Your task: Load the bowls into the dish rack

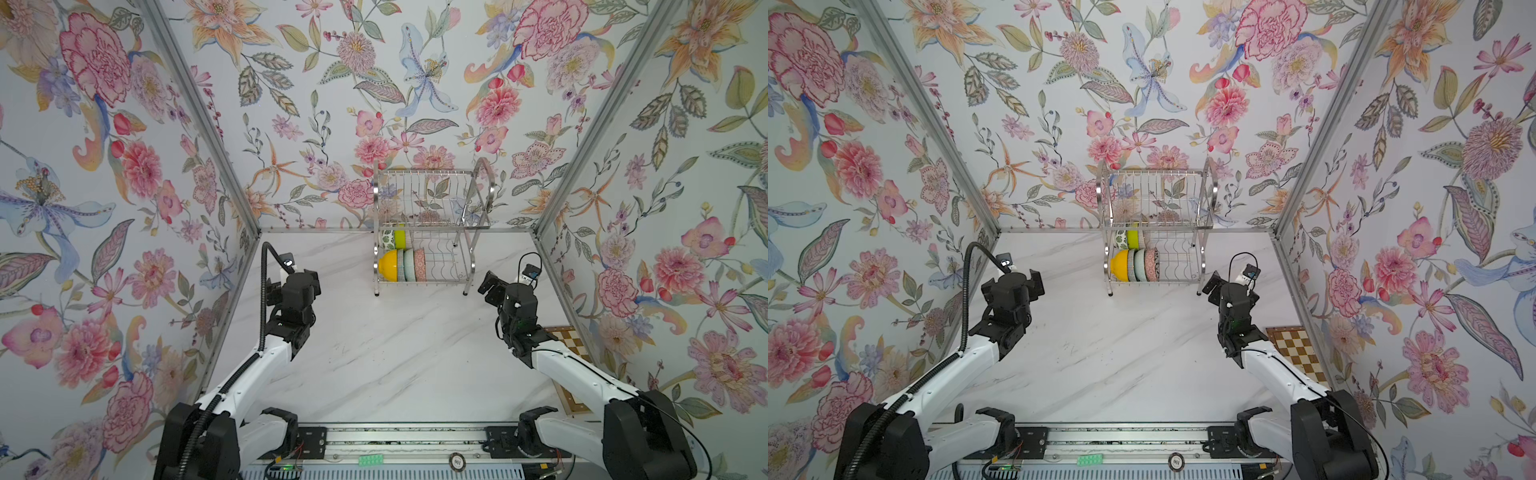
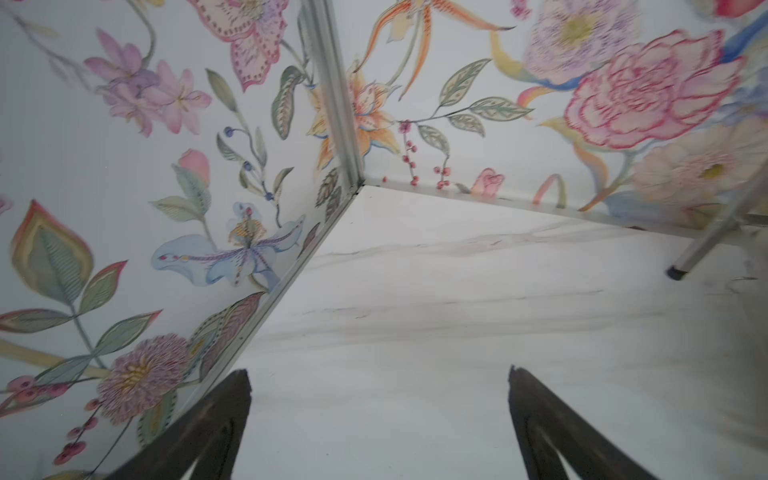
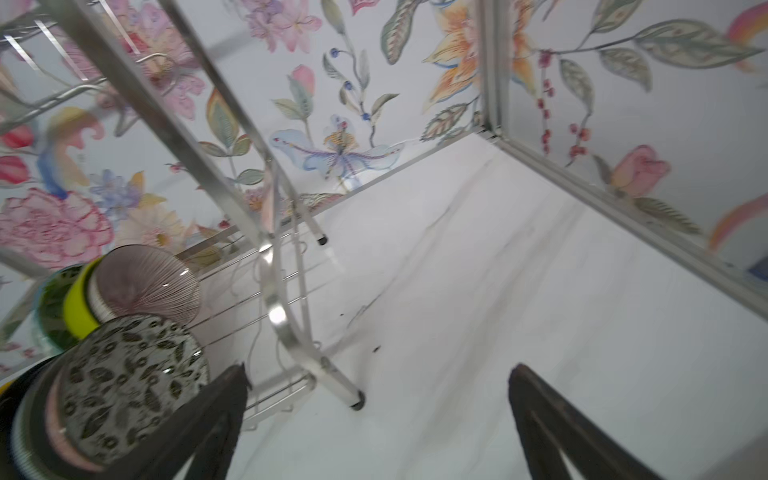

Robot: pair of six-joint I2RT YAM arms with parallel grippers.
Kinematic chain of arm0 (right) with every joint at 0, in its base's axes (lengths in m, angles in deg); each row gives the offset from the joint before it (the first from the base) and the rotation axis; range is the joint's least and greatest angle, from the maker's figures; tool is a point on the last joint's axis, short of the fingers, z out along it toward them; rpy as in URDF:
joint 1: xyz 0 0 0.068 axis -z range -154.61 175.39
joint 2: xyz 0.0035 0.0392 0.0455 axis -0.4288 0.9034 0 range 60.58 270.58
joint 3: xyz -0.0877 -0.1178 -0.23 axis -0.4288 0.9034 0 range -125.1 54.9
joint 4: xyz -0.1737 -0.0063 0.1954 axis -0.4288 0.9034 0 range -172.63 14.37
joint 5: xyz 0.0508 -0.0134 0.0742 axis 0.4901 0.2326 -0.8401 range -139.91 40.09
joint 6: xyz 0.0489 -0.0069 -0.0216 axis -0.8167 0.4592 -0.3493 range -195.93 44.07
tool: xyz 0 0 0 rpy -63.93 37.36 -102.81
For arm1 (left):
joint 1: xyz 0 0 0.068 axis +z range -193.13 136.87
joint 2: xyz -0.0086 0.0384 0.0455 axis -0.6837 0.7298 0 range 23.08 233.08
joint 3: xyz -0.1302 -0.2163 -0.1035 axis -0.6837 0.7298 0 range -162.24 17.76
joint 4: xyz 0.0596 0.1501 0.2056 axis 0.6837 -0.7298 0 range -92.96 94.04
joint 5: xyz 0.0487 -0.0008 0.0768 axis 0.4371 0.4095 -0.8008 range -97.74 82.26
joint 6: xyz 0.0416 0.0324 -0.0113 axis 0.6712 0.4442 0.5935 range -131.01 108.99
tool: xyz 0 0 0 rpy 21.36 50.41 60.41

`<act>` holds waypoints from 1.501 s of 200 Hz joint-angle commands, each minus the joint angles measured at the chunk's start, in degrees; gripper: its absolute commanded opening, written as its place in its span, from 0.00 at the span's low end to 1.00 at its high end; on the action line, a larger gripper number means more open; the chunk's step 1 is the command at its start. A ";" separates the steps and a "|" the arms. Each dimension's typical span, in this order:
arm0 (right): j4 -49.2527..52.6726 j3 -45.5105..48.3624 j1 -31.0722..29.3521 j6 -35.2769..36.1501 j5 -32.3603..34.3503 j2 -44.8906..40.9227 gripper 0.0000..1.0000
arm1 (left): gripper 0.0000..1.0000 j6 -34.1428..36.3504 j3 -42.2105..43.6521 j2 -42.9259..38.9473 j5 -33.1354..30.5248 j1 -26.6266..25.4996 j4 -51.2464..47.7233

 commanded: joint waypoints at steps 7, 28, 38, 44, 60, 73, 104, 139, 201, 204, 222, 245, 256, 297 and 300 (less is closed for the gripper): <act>1.48 4.07 2.78 7.86 10.80 -3.14 0.99 | 0.99 5.69 3.21 6.31 -8.95 2.54 10.86; -3.95 8.86 8.02 6.62 10.03 -3.41 0.99 | 0.99 5.54 3.75 12.02 -10.05 4.28 15.83; -0.25 8.39 10.48 3.23 8.71 -4.25 0.99 | 0.99 6.44 3.75 15.52 -9.82 4.35 19.54; -0.91 8.94 11.96 3.15 7.90 -4.47 0.99 | 0.99 6.46 3.25 17.59 -10.03 4.37 20.63; -7.14 11.98 13.52 4.61 8.24 -4.78 0.99 | 0.99 4.93 1.53 22.08 -9.82 4.35 21.82; -16.68 15.76 13.68 8.59 9.76 -3.59 0.99 | 0.99 6.48 1.66 26.11 -7.99 4.30 25.75; -29.05 19.35 15.73 9.00 8.39 4.60 0.99 | 0.99 8.56 0.93 29.06 -8.08 4.05 29.45; -28.63 16.96 14.96 11.05 5.17 7.40 0.99 | 0.99 9.81 6.96 26.47 -6.51 3.84 38.47; -35.74 17.64 10.74 19.47 2.76 10.01 0.99 | 0.99 11.67 17.32 23.12 -0.78 3.49 54.11; -36.27 17.64 10.42 20.05 3.06 10.20 0.99 | 0.99 11.67 17.29 23.17 -0.66 3.50 53.99; -38.75 17.82 8.84 23.08 2.61 11.46 0.99 | 0.99 11.25 16.19 23.15 -0.30 3.86 52.09; -42.78 18.01 8.79 25.36 1.14 14.13 0.99 | 0.99 9.46 13.51 23.17 2.21 5.36 46.35; -52.31 20.17 10.06 25.79 -1.46 18.91 0.99 | 0.99 8.83 12.61 23.17 3.18 5.98 44.27; -55.39 21.36 11.18 24.92 -2.21 20.25 0.99 | 0.99 8.86 12.83 23.17 3.44 6.09 44.49; -55.80 21.39 11.18 25.06 -2.09 20.49 0.99 | 0.99 8.86 12.85 23.13 3.39 6.09 44.50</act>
